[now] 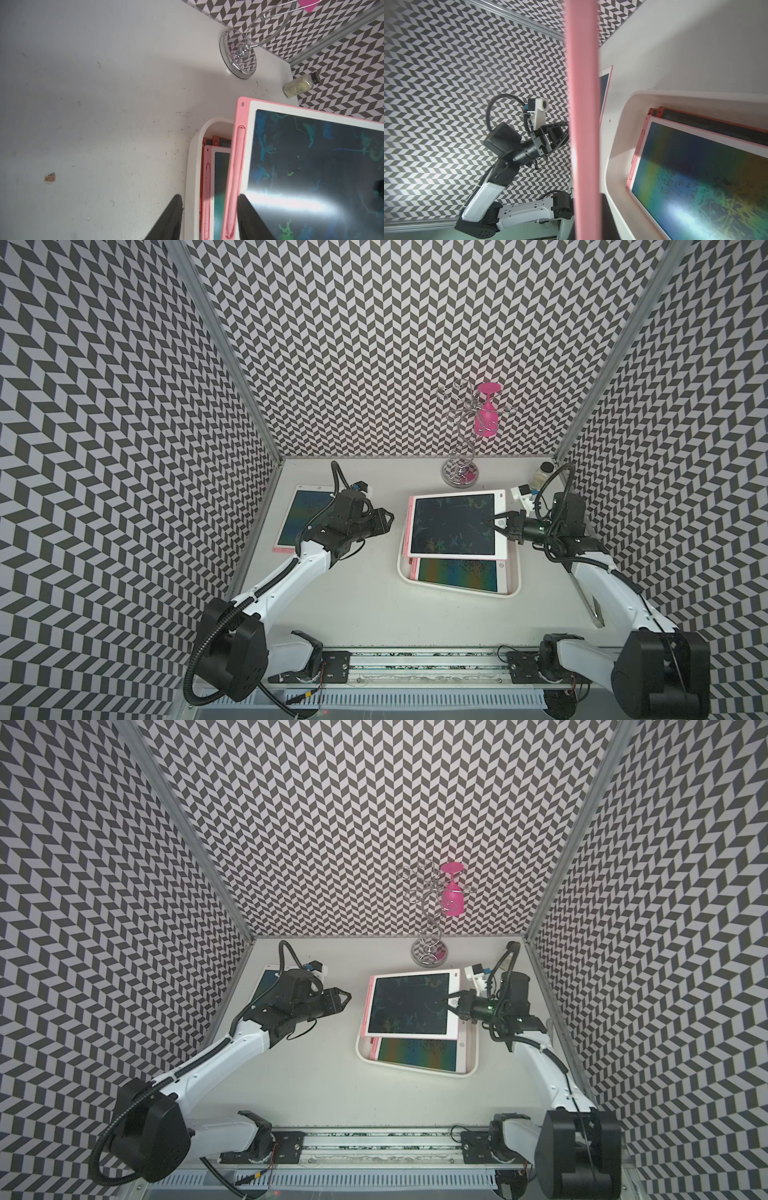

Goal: Take out the writing tablet from the storage box
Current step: Pick up the writing tablet from the storage box.

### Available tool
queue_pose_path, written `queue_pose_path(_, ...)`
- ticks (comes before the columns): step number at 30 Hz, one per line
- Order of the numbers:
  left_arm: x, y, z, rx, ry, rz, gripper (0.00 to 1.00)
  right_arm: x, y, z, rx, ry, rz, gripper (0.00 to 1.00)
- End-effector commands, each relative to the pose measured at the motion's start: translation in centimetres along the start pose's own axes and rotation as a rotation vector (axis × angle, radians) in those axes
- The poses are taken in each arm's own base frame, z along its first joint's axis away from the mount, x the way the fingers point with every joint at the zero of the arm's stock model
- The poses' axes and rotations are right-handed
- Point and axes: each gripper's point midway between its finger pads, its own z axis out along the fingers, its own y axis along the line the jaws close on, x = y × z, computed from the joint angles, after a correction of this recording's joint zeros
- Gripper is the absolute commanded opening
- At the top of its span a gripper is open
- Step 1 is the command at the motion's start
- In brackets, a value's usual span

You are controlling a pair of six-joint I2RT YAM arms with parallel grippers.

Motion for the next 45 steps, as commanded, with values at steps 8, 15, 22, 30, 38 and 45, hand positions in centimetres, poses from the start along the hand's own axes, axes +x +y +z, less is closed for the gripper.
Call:
queue_pose_path(8,-0.3,-1.7,-0.8,0.222,-0.032,0.008,0.52,-1.2,3.1,0.0,-0.12,0.013,-0.071,0.08)
queue_pose_path(15,-0.2,-2.9,-0.9,0.305,-0.03,0.012,0.56,-1.2,3.7,0.9,-0.139,0.024,-0.072,0.08)
queue_pose_path(22,0.3,-2.3,-0.6,0.295,-0.032,0.014,0.58,-0.5,4.8,2.2,-0.181,0.062,-0.07,0.08)
queue_pose_path(30,1.1,-2.6,-0.1,0.377,-0.005,0.005,0.59,0.1,5.1,3.5,-0.22,0.11,-0.06,0.08)
queue_pose_path(38,1.4,-4.3,-0.5,0.502,0.016,0.009,0.58,0.4,3.3,4.9,-0.239,0.148,-0.019,0.08)
queue_pose_path(45,1.5,-4.9,-0.7,0.535,0.03,0.024,0.38,0.1,1.7,5.6,-0.217,0.148,-0.006,0.16)
